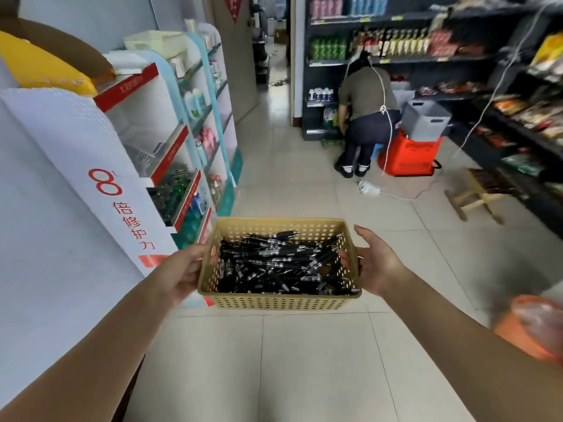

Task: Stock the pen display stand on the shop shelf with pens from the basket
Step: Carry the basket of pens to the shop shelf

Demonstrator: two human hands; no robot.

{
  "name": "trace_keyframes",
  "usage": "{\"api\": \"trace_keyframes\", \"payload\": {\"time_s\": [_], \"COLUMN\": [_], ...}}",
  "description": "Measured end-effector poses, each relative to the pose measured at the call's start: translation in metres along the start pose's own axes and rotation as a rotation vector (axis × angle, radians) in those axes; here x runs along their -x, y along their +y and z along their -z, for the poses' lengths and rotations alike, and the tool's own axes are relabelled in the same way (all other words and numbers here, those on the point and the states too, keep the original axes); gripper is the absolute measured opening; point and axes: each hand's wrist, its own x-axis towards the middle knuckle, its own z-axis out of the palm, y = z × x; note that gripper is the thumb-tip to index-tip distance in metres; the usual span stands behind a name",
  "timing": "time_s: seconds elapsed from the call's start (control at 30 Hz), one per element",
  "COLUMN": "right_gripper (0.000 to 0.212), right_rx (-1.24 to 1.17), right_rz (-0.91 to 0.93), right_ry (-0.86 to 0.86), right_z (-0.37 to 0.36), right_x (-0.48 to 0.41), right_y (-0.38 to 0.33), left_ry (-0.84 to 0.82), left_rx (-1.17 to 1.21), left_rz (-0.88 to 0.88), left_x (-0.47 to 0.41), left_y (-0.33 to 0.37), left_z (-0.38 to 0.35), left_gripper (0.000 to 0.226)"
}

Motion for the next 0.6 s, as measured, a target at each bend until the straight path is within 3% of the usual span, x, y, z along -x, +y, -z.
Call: {"api": "trace_keyframes", "payload": {"time_s": [0.23, 0.6], "right_gripper": [0.054, 0.055], "right_rx": [-0.177, -0.353], "right_rz": [0.126, 0.228], "right_ry": [0.195, 0.408], "right_z": [0.058, 0.113], "right_x": [0.024, 0.054], "right_y": [-0.019, -0.014], "left_ry": [-0.221, -0.466], "left_rx": [-0.160, -0.273], "left_rz": [0.033, 0.082], "left_x": [-0.040, -0.073], "left_y": [0.028, 0.047], "left_z": [-0.081, -0.165], "left_gripper": [0.019, 0.019]}}
